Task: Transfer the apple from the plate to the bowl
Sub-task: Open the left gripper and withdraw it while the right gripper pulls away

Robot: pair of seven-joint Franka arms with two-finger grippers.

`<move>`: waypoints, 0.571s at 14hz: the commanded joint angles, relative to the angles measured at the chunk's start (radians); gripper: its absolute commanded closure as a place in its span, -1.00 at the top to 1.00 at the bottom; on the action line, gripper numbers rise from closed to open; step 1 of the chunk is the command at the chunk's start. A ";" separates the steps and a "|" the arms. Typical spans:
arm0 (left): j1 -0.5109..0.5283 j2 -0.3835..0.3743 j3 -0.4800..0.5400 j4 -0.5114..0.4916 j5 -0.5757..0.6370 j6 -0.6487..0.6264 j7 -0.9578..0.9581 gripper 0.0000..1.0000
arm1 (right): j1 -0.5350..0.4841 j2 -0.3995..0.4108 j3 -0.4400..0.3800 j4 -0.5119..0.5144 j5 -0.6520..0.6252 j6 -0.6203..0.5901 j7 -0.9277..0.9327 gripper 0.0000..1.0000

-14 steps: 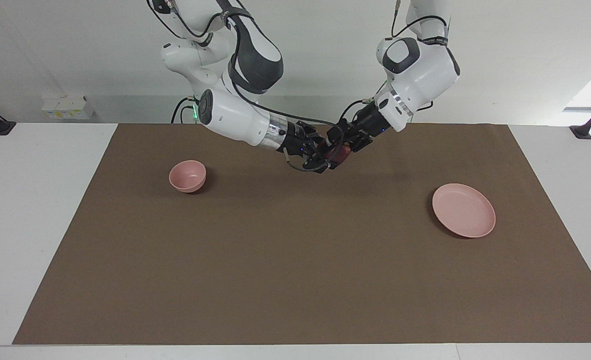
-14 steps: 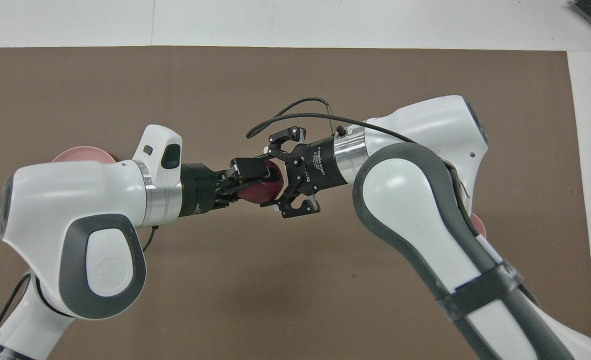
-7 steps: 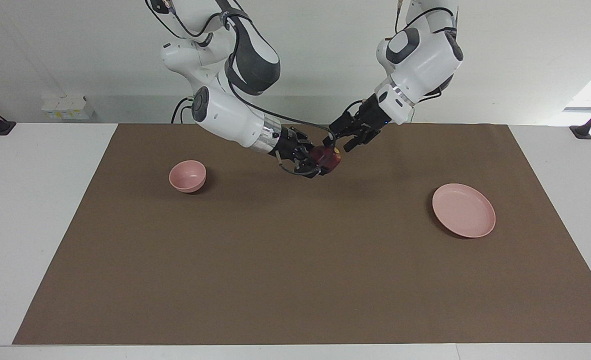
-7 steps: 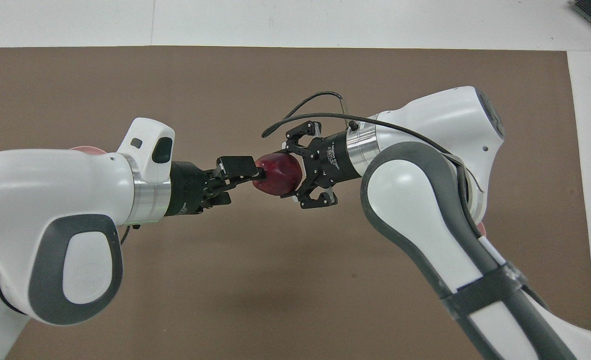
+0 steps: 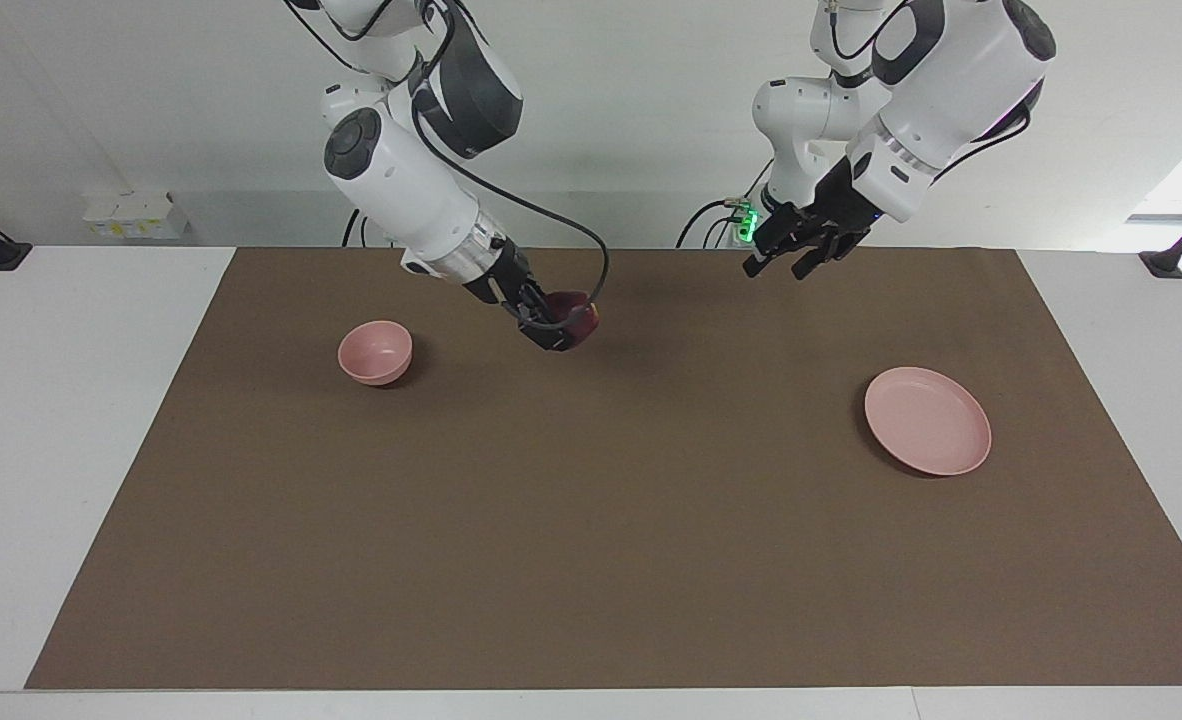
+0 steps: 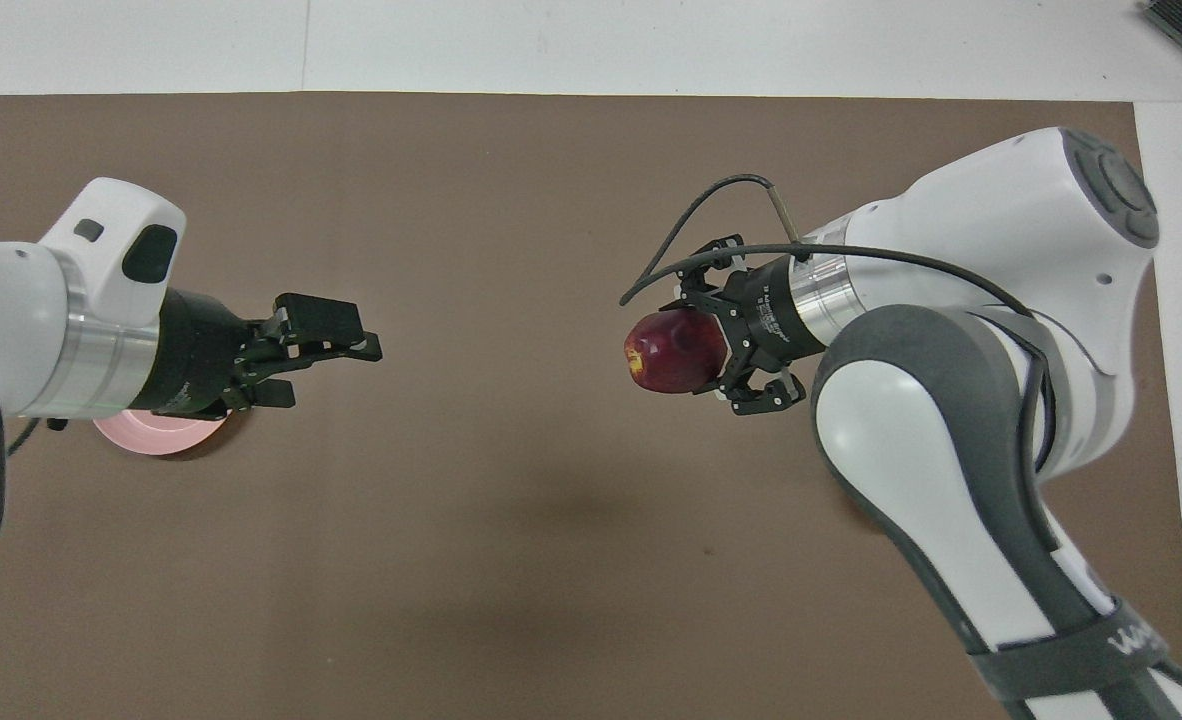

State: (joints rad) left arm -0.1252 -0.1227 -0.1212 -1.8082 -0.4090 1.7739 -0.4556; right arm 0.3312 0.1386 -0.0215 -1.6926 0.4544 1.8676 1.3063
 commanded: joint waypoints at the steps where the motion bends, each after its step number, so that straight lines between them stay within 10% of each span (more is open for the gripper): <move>1: 0.012 0.002 -0.009 0.058 0.128 -0.091 -0.018 1.00 | -0.015 -0.017 0.006 -0.004 -0.127 -0.048 -0.126 -1.00; 8: 0.025 0.017 0.023 0.187 0.332 -0.270 0.170 1.00 | -0.165 -0.148 0.006 -0.252 -0.273 -0.027 -0.566 -1.00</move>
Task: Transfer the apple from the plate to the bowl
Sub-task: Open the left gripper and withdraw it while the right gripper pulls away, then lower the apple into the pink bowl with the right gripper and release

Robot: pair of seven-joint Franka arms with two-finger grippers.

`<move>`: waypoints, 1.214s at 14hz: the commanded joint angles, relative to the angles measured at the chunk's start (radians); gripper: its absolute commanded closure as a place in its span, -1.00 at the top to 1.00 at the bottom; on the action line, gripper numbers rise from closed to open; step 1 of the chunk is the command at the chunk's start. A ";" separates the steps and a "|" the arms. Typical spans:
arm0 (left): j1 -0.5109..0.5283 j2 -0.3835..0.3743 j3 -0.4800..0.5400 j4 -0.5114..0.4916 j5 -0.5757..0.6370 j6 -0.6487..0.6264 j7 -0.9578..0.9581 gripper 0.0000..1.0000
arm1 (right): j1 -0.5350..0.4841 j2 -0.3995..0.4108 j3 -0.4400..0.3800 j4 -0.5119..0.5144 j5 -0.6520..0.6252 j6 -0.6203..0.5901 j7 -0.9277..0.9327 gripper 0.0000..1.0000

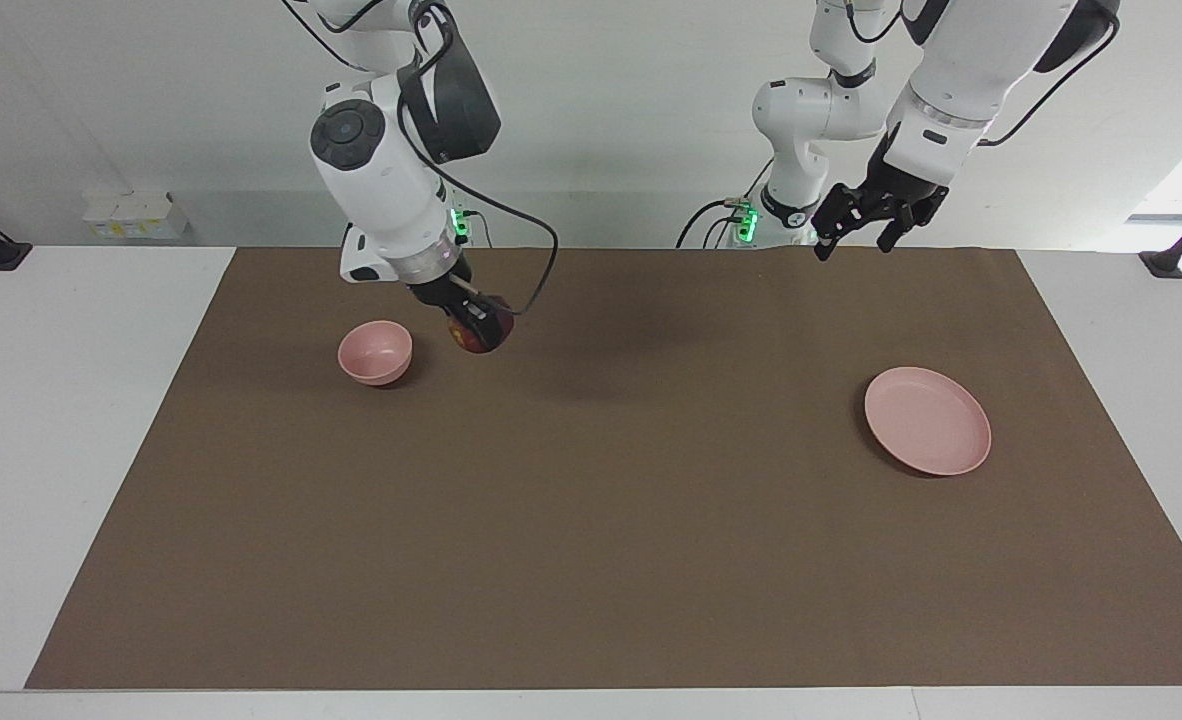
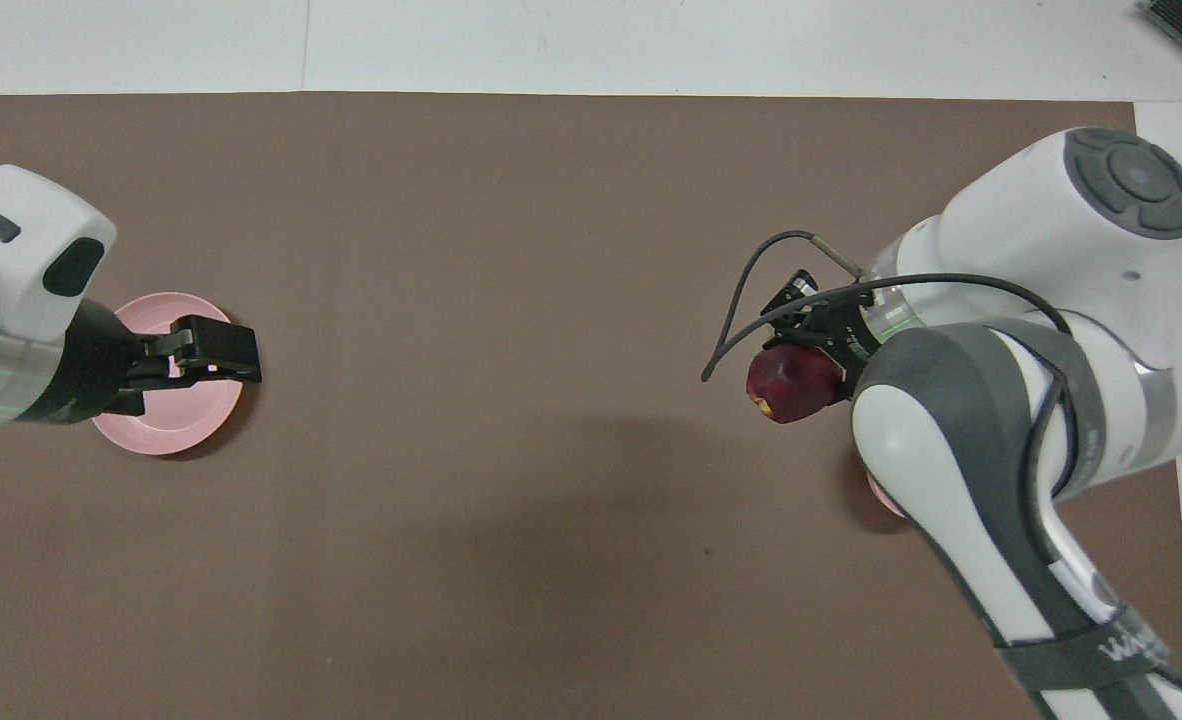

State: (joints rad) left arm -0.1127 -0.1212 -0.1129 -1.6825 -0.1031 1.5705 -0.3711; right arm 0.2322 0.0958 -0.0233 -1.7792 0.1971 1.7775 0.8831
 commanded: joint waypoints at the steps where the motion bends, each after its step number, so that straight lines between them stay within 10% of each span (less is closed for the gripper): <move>1: 0.018 0.014 0.027 0.075 0.028 -0.072 0.096 1.00 | -0.091 -0.132 0.006 -0.219 -0.016 0.081 -0.201 -1.00; 13: 0.125 -0.005 0.062 0.075 0.141 -0.064 0.457 1.00 | -0.255 -0.148 0.006 -0.591 -0.061 0.451 -0.533 -1.00; 14: 0.123 -0.002 0.059 0.084 0.140 -0.057 0.452 1.00 | -0.255 -0.145 0.006 -0.589 -0.062 0.451 -0.527 -0.73; 15: 0.125 -0.005 0.058 0.077 0.138 -0.049 0.454 1.00 | -0.254 -0.145 0.006 -0.588 -0.071 0.448 -0.521 0.86; 17: 0.128 0.011 0.061 0.105 0.135 -0.076 0.452 1.00 | -0.252 -0.148 0.006 -0.572 -0.082 0.431 -0.523 1.00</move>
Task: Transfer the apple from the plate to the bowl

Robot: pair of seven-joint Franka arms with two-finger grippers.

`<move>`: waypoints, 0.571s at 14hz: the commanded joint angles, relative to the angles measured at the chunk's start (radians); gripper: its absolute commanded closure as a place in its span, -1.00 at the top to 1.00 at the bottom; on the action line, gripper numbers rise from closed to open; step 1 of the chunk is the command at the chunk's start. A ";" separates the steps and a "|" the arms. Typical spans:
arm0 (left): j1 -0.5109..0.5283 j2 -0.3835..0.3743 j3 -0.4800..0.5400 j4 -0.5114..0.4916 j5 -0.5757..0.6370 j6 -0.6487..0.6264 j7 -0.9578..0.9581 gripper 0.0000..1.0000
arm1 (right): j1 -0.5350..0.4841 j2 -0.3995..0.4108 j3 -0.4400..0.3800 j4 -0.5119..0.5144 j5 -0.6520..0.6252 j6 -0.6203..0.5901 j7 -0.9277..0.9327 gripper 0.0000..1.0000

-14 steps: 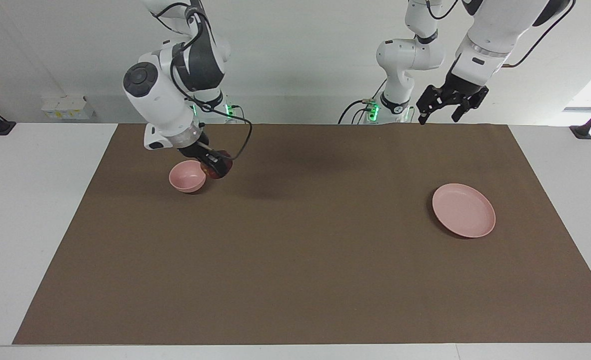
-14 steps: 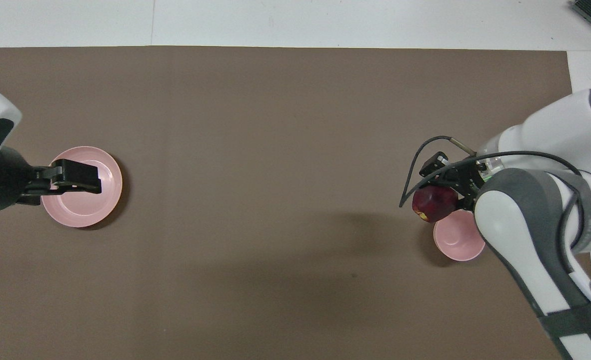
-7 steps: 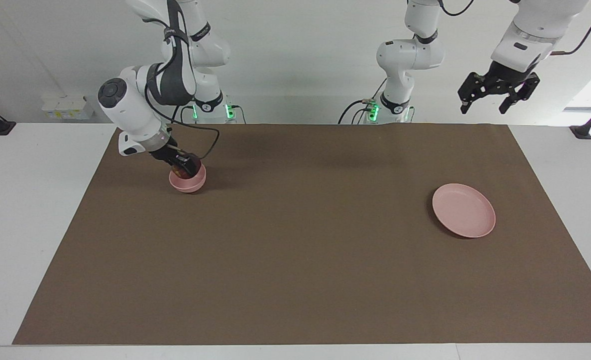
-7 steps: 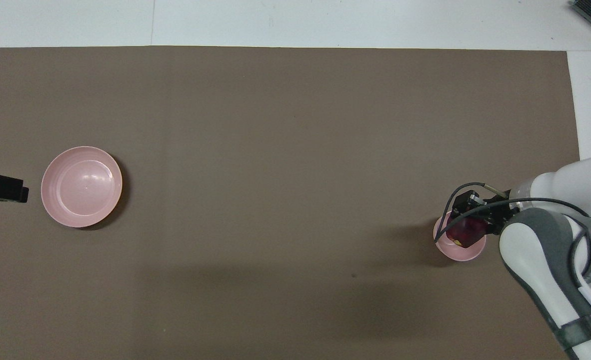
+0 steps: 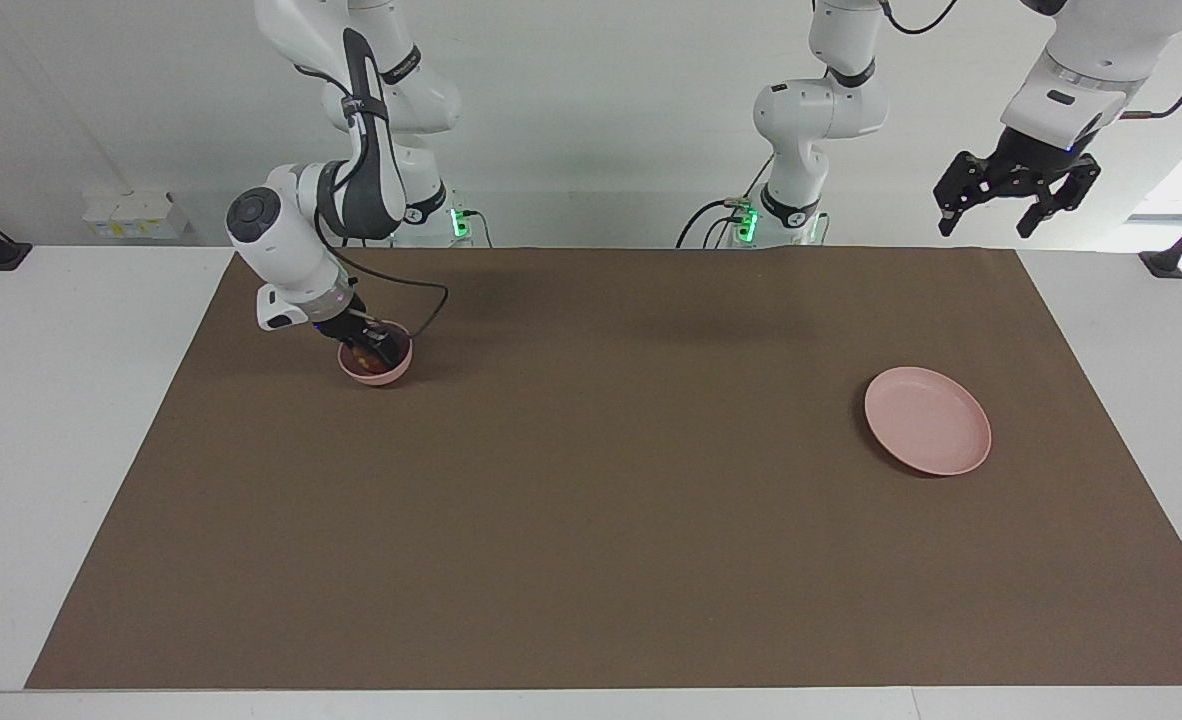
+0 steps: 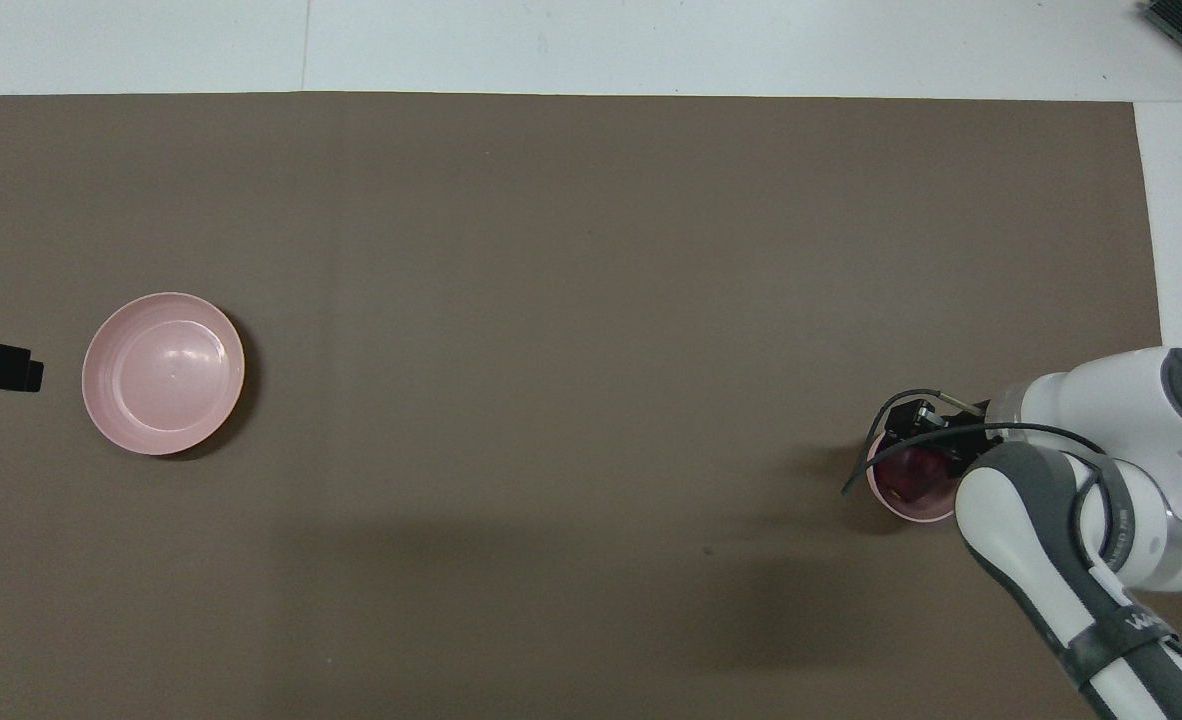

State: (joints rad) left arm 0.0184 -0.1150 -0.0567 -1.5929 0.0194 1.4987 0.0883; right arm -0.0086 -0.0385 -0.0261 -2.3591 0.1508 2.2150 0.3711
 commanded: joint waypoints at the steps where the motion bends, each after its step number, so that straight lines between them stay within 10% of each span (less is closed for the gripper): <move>1: -0.006 0.011 0.003 0.030 0.013 -0.014 -0.009 1.00 | -0.011 -0.020 0.009 0.027 -0.048 -0.027 -0.012 1.00; 8: 0.001 0.008 0.005 -0.002 -0.061 0.055 -0.059 1.00 | -0.004 -0.018 0.011 0.361 -0.171 -0.294 -0.099 1.00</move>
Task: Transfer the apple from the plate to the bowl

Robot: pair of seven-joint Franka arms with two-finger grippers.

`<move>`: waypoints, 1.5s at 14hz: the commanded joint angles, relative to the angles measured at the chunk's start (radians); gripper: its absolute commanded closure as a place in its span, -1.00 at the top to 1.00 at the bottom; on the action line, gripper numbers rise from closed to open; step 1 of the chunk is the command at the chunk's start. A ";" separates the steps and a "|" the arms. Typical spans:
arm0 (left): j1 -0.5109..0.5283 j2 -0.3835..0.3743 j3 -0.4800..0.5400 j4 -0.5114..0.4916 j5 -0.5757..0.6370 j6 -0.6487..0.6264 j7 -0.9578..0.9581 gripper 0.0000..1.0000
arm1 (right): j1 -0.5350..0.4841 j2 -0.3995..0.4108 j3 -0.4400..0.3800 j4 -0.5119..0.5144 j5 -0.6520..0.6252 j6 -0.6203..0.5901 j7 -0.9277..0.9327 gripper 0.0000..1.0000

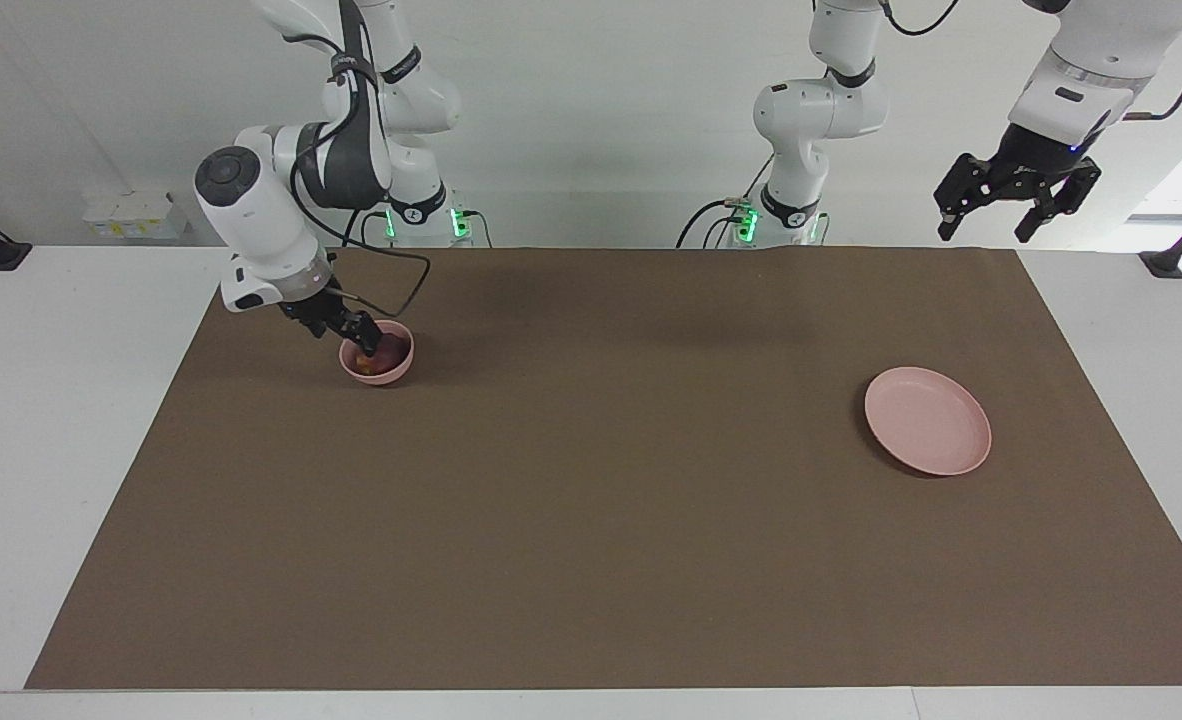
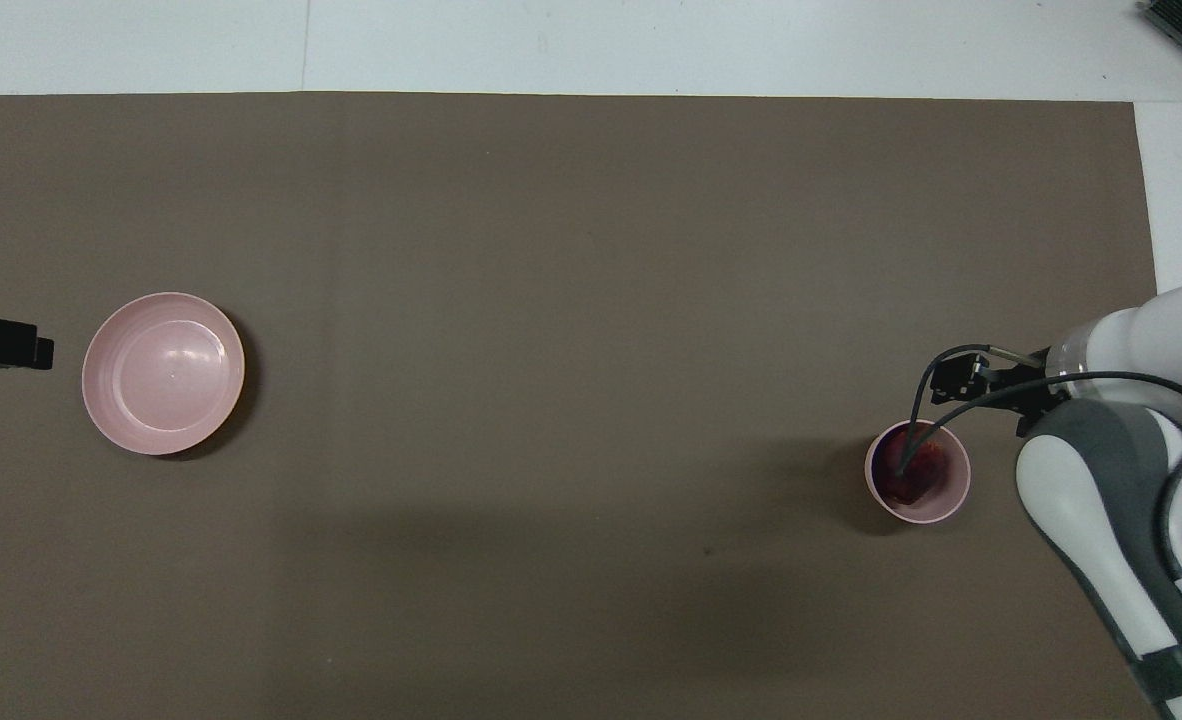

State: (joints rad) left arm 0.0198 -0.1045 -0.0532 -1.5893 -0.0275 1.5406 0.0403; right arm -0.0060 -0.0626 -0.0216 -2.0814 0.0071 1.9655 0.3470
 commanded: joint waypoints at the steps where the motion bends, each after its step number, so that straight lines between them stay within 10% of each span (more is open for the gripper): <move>1: -0.001 -0.003 0.001 -0.008 -0.012 0.003 -0.010 1.00 | -0.011 0.007 0.008 0.121 -0.027 -0.051 -0.142 1.00; 12: 0.008 -0.004 0.004 -0.003 -0.011 -0.016 -0.017 1.00 | -0.002 0.056 0.015 0.529 -0.009 -0.428 -0.298 1.00; 21: 0.008 -0.004 0.004 -0.003 -0.011 -0.016 -0.017 1.00 | -0.002 0.043 0.019 0.509 -0.012 -0.422 -0.290 1.00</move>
State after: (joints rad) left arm 0.0205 -0.1025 -0.0475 -1.5900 -0.0293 1.5362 0.0322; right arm -0.0040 -0.0294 -0.0101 -1.5885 0.0041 1.5545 0.0479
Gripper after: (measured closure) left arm 0.000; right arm 0.000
